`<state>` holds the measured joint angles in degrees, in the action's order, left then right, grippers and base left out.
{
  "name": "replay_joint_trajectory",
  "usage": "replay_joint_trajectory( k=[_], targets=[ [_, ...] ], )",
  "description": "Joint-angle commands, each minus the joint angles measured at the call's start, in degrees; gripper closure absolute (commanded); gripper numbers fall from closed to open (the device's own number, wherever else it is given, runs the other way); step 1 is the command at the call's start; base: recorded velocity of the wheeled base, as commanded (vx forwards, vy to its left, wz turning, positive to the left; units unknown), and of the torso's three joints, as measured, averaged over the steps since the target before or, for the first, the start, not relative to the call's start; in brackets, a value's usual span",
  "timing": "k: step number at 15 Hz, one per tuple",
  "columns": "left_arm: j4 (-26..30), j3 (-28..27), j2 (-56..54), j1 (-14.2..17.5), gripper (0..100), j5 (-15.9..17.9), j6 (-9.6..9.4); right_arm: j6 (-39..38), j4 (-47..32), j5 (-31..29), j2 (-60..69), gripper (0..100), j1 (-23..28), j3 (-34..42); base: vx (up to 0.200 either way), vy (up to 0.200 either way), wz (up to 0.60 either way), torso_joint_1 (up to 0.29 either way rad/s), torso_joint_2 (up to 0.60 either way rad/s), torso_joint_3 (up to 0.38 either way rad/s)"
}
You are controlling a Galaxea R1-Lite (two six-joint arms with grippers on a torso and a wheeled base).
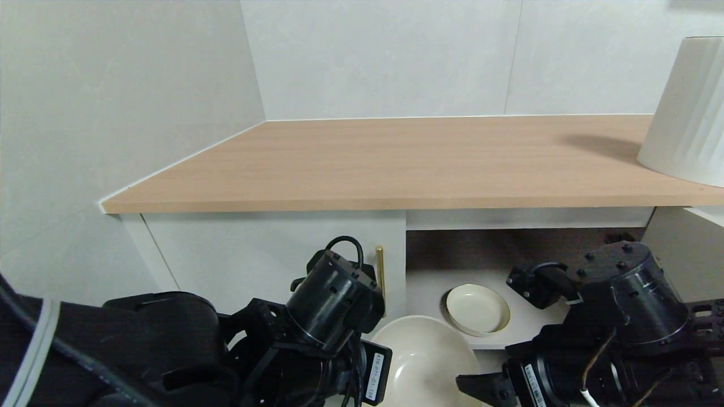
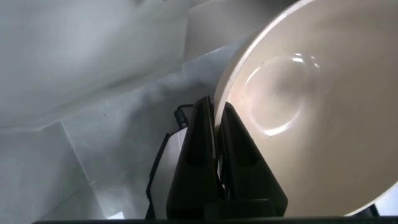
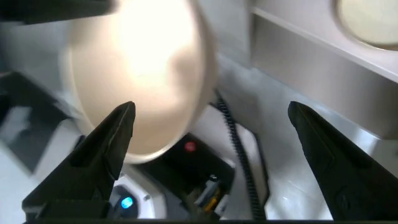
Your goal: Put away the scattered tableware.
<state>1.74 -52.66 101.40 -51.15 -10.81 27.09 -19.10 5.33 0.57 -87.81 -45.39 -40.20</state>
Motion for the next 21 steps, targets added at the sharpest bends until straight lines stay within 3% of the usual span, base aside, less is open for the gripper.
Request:
replay_joint_trajectory(
  k=[1, 5, 6, 21],
  targets=[
    [0.01, 0.10, -1.21, -0.62, 100, -0.09, -0.02, -0.06, 0.03, -0.75, -2.28, 0, -0.05, -0.31, 0.000, 0.000, 0.00, 0.000, 0.00, 0.000],
    [0.01, 0.19, -0.94, -0.70, 100, 0.00, -0.02, -0.15, 0.12, -0.75, -2.54, 0, -0.05, -0.31, 0.000, 0.000, 0.00, 0.000, 0.00, 0.000],
    [0.01, 0.19, -0.85, -0.70, 100, -0.09, 0.07, -0.15, 0.12, -0.66, -2.63, 100, -0.05, -0.31, 0.000, 0.000, 0.00, 0.000, 0.00, 0.000],
    [0.01, 0.28, -0.59, -0.70, 100, -0.17, 0.16, -0.06, 0.12, -0.75, -3.25, 100, -0.05, -0.14, 0.000, 0.000, 0.00, 0.000, 0.00, 0.000]
  ],
)
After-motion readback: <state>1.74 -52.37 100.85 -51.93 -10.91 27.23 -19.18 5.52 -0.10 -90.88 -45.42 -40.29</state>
